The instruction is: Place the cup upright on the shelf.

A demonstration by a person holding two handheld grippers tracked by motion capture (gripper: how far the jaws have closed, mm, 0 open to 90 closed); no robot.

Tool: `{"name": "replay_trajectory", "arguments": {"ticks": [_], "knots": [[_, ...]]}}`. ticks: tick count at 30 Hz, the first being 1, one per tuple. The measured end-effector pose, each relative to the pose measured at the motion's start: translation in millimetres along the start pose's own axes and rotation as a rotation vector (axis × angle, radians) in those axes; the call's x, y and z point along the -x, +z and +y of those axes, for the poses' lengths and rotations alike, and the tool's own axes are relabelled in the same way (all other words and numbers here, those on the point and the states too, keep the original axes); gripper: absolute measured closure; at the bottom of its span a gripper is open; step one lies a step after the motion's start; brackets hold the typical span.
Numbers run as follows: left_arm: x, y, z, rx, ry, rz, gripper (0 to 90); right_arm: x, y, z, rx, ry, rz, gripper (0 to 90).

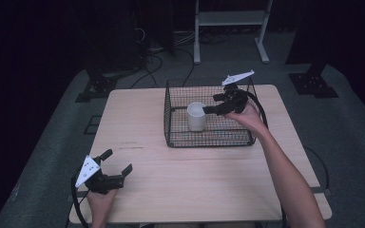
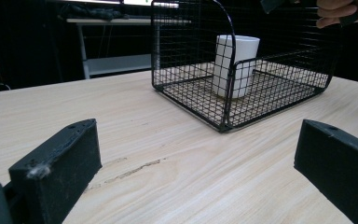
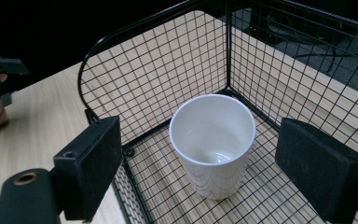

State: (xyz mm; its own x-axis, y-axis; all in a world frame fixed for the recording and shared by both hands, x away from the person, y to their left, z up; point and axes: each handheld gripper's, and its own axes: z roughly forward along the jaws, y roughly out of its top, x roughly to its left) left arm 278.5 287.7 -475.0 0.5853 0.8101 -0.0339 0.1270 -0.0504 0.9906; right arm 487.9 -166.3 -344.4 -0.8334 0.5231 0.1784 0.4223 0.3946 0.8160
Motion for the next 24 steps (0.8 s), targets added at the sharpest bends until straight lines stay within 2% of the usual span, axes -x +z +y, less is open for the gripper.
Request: {"name": "replay_trajectory", "arguments": {"ticks": [5,11,14,24], "knots": [[-0.1,0.0,0.0,-0.001,-0.001,0.000,0.0,-7.3,-8.0,-1.5,0.007,-0.013,0.015,13.8],[-0.5,0.3,-0.1,0.000,-0.002,0.003,0.0,-17.4,-14.4,-3.6,-0.003,-0.041,0.011,14.0],[-0.3,0.2,-0.1,-0.001,-0.001,0.003,0.0,-22.0,-17.0,-9.0,-0.003,-0.042,0.029,14.0],[0.2,0.3,-0.1,-0.002,0.000,0.001,0.0,-31.8,-21.9,-20.9,0.001,-0.061,0.045,13.9]]}}
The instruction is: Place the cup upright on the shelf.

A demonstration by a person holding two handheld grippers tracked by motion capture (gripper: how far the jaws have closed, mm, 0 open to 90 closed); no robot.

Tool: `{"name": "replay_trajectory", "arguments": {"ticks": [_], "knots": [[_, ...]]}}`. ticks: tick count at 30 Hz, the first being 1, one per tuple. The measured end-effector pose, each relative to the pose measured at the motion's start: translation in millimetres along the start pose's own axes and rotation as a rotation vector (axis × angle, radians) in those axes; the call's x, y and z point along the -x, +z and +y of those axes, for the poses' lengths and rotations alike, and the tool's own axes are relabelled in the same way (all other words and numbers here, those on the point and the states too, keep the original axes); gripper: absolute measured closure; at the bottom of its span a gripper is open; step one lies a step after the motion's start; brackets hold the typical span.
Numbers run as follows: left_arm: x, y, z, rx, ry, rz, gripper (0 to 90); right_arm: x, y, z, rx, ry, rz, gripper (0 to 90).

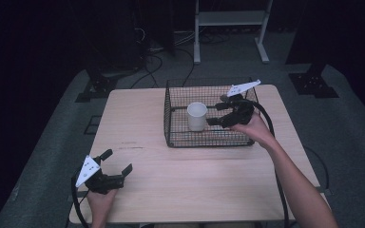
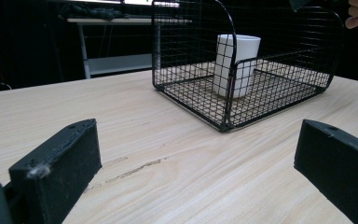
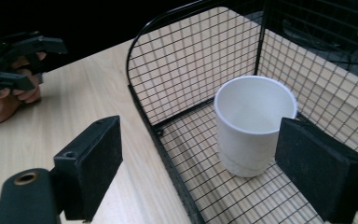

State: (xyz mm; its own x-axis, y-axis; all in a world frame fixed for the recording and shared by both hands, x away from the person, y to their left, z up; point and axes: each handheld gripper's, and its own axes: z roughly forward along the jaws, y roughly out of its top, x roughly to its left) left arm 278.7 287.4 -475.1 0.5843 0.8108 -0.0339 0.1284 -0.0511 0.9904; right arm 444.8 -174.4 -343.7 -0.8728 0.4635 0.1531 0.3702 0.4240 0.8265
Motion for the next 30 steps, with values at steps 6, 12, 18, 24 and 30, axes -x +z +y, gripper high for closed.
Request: {"name": "replay_trajectory", "arguments": {"ticks": [6,12,18,24,30], "knots": [[0.2,0.3,0.0,-0.001,0.000,0.000,0.0,-9.7,-2.2,-4.9,-0.018,-0.023,0.014,13.9],[0.7,0.5,0.0,0.000,0.003,-0.003,0.0,-18.4,-7.1,-13.3,-0.018,-0.037,0.011,13.7],[1.0,0.6,0.0,-0.003,0.005,-0.003,0.0,-22.7,-8.5,-20.9,-0.023,-0.036,0.023,13.6],[1.1,0.8,0.0,-0.002,0.006,-0.001,0.0,-27.4,-9.8,-31.6,-0.029,-0.037,0.035,13.6],[1.1,0.8,0.0,-0.002,0.006,-0.002,0.0,-31.4,-13.6,-41.5,-0.034,-0.036,0.036,13.7]]}}
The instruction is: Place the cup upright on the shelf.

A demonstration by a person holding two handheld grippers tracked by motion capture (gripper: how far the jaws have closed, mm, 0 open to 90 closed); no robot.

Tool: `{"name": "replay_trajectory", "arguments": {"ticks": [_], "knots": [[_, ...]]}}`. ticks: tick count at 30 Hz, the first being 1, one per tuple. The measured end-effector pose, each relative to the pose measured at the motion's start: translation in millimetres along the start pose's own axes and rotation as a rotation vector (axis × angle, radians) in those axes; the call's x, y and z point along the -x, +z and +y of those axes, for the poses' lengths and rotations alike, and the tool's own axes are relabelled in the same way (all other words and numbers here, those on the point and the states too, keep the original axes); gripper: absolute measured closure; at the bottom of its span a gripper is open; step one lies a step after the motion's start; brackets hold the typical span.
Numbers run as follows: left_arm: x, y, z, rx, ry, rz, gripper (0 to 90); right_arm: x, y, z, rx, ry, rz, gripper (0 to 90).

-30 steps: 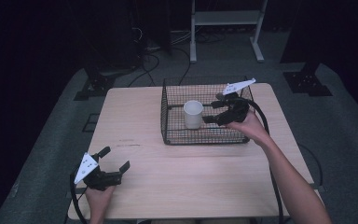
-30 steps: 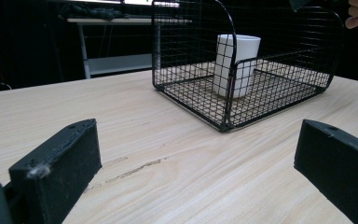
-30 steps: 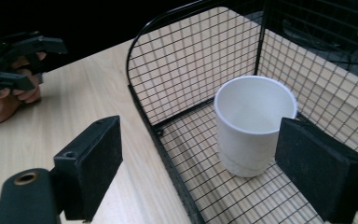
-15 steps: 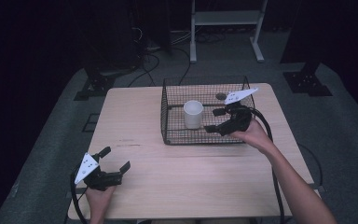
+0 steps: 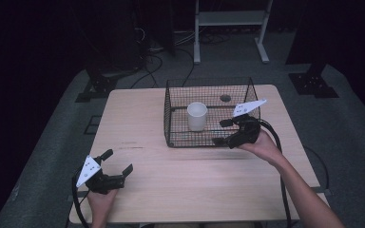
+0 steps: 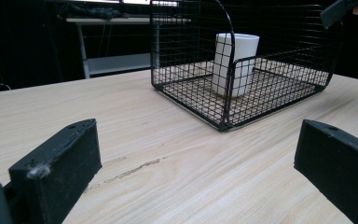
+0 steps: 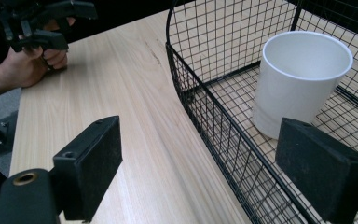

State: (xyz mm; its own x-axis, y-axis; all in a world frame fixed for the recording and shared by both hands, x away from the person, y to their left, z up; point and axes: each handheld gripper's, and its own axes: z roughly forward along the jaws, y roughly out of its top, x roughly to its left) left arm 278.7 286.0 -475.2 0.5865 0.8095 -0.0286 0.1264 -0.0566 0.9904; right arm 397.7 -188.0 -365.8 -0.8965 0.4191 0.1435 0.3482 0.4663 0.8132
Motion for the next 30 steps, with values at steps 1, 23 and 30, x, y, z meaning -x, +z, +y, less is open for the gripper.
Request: {"name": "replay_trajectory", "arguments": {"ticks": [1,23,30], "knots": [[0.0,0.0,0.0,-0.001,0.000,0.000,0.0,0.0,0.0,0.0,0.000,0.000,0.000,13.7],[-0.2,-0.1,0.0,-0.001,0.001,0.002,0.0,-8.2,-9.5,-23.8,-0.004,0.014,0.005,13.7],[-0.1,-0.2,0.0,-0.001,0.001,0.004,0.0,-8.4,-16.1,-33.4,0.004,0.024,-0.004,13.7]]}}
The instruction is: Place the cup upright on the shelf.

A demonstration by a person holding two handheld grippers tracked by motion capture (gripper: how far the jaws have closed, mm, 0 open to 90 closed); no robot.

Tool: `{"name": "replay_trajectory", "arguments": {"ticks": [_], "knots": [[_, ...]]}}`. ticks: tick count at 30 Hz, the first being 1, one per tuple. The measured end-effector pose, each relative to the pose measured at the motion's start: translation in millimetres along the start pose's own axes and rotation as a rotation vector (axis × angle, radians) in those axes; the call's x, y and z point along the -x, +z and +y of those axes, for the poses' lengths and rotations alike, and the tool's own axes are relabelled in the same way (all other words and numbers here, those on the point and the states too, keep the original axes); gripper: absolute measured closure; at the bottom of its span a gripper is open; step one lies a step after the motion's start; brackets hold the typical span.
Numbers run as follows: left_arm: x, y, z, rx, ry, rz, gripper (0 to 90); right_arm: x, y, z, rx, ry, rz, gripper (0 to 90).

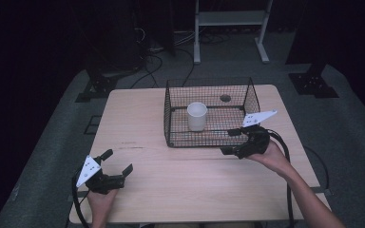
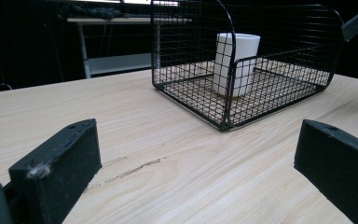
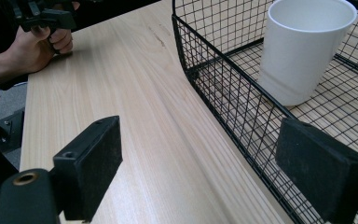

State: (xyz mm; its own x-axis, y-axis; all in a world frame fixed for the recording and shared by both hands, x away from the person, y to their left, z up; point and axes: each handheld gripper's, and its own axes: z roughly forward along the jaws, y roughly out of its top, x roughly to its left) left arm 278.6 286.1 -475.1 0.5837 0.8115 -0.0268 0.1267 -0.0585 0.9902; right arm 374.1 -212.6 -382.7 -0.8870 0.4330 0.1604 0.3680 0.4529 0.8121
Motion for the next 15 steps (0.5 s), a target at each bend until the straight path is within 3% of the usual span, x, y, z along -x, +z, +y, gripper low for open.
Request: {"name": "replay_trajectory", "arguments": {"ticks": [15], "knots": [[0.1,0.0,0.0,-0.002,0.003,0.001,0.0,1.9,-12.2,-21.4,0.002,0.029,-0.026,13.7]]}}
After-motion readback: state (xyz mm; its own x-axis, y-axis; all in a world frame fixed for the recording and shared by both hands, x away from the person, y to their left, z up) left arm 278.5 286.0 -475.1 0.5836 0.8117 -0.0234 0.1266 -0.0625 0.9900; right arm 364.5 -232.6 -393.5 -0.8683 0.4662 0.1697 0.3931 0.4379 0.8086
